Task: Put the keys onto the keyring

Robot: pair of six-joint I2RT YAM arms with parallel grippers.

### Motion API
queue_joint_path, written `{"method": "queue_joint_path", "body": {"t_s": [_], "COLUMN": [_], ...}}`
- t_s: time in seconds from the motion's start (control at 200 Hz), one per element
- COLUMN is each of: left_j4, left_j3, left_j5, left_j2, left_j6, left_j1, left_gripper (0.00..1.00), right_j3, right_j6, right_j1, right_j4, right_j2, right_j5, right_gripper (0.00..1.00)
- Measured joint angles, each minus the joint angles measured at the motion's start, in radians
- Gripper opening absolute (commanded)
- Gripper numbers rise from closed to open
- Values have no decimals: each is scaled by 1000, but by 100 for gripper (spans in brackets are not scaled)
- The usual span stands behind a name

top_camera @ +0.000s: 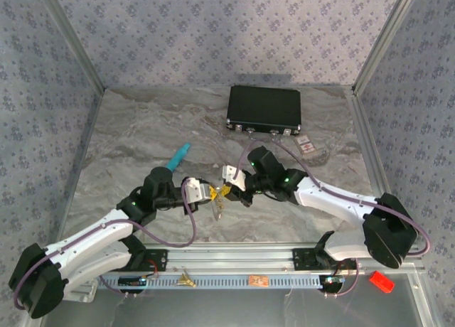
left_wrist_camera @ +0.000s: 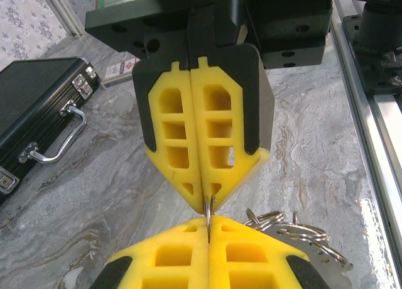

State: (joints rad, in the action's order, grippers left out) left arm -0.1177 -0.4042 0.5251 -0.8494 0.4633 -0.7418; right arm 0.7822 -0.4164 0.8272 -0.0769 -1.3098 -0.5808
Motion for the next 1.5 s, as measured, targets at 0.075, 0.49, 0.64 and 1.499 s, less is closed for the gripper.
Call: {"method": "queue_joint_path", "body": {"t_s": [0.075,0.49,0.64,1.499], "left_j4": [0,-19,-35,23], "left_j3": [2,10,17,6], "left_j5": [0,14,19,-30], "left_j2": [1,10,10,13], "left_j6": [0,-27,-45,-48], "left_j1": [0,0,0,0], "left_gripper": [0,0,0,28], "right_j3": [8,-15,-17,43], "right_j6": [0,11,12,6], "right_j1": [0,0,2,16], "right_j4": [-3,23,45,-56], "right_j2": [-14,43,50,31], "right_j5": [-3,-8,-9,64], "right_gripper": [0,28,28,0]}}
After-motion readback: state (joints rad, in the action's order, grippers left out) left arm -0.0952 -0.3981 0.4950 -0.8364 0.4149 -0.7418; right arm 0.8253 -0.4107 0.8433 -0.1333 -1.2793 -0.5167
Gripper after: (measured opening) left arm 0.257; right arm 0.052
